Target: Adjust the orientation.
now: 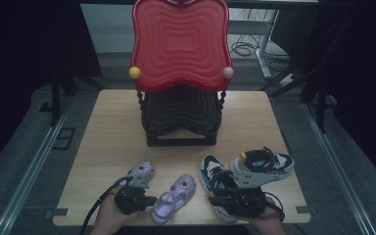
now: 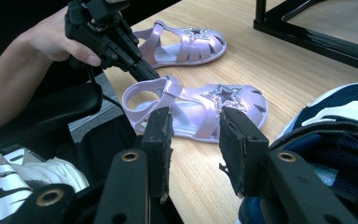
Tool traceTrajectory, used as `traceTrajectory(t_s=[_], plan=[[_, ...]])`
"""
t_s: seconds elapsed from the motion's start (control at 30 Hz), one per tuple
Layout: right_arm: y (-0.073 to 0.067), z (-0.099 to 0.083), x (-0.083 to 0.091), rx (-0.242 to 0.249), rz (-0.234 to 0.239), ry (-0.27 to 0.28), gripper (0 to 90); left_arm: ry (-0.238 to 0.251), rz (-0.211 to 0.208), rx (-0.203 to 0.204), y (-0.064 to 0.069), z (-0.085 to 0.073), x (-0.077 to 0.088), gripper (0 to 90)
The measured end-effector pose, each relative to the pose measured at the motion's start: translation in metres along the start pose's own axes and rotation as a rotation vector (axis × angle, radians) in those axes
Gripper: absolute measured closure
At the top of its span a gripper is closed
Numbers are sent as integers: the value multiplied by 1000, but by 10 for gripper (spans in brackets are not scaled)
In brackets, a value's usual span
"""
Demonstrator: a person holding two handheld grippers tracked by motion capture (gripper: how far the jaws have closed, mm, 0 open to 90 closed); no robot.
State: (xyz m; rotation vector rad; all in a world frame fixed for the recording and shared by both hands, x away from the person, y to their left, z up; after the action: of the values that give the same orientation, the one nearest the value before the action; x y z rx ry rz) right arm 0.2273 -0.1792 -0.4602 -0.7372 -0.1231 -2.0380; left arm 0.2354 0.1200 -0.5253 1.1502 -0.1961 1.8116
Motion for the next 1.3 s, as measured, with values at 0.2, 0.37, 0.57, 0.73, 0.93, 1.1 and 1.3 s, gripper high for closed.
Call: traceTrajectory(t_s=[0.2,0.37,0.57,0.73,0.93,1.1,1.3], plan=[[0,0,0,3,-4,3,640,-1,0,-5,3,0,-1,899],[2,0,1,0,-8,6,640,-3,-10,-11,6,-1,-1,899],[3,0,0,-1,-12,4,640,-11,-21,-19,9,0,-5,899],[5,0,1,-5,-17,7,640,-22,-43,-33,14,1,-10,899],[7,-1,1,-10,-22,5,640,-26,-68,-41,19,3,-16,898],[7,-2,0,-10,-20,3,640,-39,-72,-54,23,6,-21,899],[8,-2,0,-13,-18,3,640,-40,-76,-59,24,9,-25,898]])
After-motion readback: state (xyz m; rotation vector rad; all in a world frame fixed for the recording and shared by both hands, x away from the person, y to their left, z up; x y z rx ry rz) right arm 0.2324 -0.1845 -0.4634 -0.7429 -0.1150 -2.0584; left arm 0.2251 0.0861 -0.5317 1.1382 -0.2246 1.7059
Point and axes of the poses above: each handheld gripper's, and its own axes: x roughly backward along the jaws, z roughly out of its top, y roughly to its right, the point moved 4 cm from there along -x, roughly forward along the jaws, and after that the axes turned 7 degrees about -z, right-handed, at the moved point
